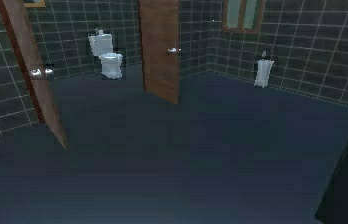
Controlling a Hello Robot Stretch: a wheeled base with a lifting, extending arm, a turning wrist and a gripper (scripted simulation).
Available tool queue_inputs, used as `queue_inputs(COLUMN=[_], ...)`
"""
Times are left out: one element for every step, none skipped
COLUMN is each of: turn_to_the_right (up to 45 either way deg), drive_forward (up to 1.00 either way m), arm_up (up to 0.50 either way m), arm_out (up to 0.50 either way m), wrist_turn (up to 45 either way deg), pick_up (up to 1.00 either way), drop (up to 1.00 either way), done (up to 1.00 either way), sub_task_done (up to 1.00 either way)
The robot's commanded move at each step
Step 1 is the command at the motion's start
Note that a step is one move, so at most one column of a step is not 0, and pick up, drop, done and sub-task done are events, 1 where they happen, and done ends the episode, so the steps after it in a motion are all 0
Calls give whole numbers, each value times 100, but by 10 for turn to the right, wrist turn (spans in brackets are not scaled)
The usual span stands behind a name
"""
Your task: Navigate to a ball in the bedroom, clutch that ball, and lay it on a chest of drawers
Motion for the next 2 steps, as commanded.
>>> queue_inputs(turn_to_the_right=[-150, 0], drive_forward=[0, 50], arm_up=[0, 0], arm_out=[0, 0], wrist_turn=[0, 0], pick_up=[0, 0], drop=[0, 0], done=[0, 0], sub_task_done=[0, 0])
